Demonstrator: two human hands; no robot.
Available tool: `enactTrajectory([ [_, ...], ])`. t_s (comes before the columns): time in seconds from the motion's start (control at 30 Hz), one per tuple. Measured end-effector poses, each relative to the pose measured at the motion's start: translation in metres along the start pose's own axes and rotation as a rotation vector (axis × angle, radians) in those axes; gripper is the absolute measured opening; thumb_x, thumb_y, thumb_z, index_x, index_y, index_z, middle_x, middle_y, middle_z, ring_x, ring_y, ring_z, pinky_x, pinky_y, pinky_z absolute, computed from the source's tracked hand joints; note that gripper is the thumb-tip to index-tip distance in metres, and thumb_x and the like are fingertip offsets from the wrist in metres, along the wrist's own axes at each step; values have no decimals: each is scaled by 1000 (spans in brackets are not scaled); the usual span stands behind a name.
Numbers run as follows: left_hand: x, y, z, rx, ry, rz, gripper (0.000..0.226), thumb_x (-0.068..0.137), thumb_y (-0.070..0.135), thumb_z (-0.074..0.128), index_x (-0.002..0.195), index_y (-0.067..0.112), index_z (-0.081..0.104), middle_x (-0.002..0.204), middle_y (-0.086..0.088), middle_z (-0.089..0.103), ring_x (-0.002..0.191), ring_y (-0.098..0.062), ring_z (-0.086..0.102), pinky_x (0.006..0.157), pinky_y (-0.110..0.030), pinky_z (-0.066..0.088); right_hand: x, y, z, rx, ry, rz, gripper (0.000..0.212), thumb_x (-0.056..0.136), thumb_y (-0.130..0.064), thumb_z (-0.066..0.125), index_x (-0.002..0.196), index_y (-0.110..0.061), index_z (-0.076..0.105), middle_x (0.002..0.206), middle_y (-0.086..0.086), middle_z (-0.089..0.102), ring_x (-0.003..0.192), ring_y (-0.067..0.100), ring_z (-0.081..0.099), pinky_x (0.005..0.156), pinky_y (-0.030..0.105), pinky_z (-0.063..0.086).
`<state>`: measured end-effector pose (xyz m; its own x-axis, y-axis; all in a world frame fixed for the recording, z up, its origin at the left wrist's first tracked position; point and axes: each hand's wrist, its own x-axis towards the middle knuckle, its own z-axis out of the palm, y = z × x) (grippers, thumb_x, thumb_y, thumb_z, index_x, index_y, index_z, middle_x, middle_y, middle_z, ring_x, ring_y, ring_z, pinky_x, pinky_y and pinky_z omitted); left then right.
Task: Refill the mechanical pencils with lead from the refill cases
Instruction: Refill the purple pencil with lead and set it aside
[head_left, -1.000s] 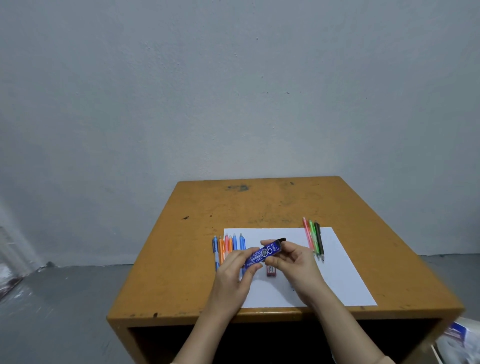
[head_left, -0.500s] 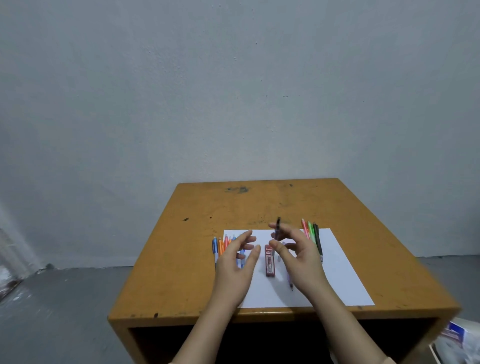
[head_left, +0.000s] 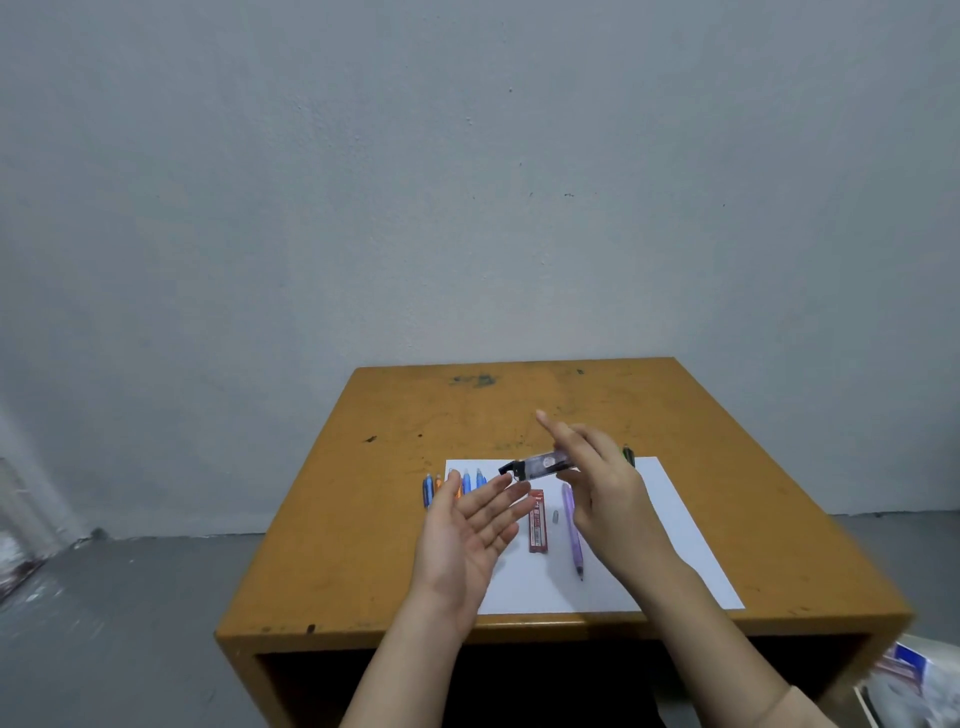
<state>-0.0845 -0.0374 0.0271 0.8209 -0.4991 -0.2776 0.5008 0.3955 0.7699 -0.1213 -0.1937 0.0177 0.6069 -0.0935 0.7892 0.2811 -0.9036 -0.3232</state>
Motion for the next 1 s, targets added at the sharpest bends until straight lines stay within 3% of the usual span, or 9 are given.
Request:
enactTrajectory([
  [0.1,-3,6,4,-62,-10,-26,55,100,43,31,113,-1,61,107,-17,70,98,-27,69,81,-32,47,2,0,-4,15,-14,-25,77,71,20,47,139,-17,43,98,3,57,90,14,53,83,14,47],
  [0.17,-5,10,5,-85,-22,-40,56,99,43,33,110,-4,60,106,-19,70,96,-29,69,80,-33,48,4,4,-2,-93,-54,-103,64,67,22,56,121,-12,60,101,4,60,93,17,54,77,24,50],
  [0.23,-6,12,5,-72,-22,-53,58,99,45,33,107,-5,62,106,-21,69,94,-30,70,80,-33,48,3,10,1,-186,-85,-144,60,61,25,66,109,-11,67,102,5,62,93,17,52,75,24,44],
  [0.4,-5,12,5,-85,14,-81,55,99,41,34,106,-6,61,106,-22,69,94,-30,69,81,-33,49,1,15,-2,-189,-114,-180,76,55,26,71,121,-12,62,105,6,64,100,15,50,80,29,48],
  [0.53,-4,14,7,-63,39,-108,55,99,41,33,112,-7,59,108,-22,68,95,-30,69,80,-33,49,3,20,-2,-221,-129,-218,73,54,26,72,115,-13,68,104,10,64,94,23,55,75,32,48],
  [0.67,-5,16,7,-47,58,-106,55,100,39,34,119,-7,57,113,-22,66,98,-31,68,82,-33,49,6,18,-7,-222,-108,-274,82,61,26,67,132,-13,55,102,7,63,99,18,51,81,29,43],
  [0.8,-5,18,8,-27,61,-103,54,100,38,34,119,-7,56,115,-21,66,100,-32,67,83,-33,49,7,21,-5,-244,-113,-306,69,58,25,71,115,-14,69,101,9,64,98,20,50,78,29,42],
  [0.9,-6,18,8,-37,59,-103,53,100,38,34,120,-7,56,117,-22,64,101,-32,66,84,-33,49,7,22,-5,-243,-111,-309,73,65,25,64,126,-15,63,102,9,62,98,21,50,78,31,43],
  [1.0,-7,20,8,-29,31,-111,55,100,39,33,119,-6,57,113,-21,66,99,-31,68,82,-33,49,7,23,-4,-241,-120,-299,65,62,23,70,114,-16,70,102,10,63,98,22,51,78,28,38],
])
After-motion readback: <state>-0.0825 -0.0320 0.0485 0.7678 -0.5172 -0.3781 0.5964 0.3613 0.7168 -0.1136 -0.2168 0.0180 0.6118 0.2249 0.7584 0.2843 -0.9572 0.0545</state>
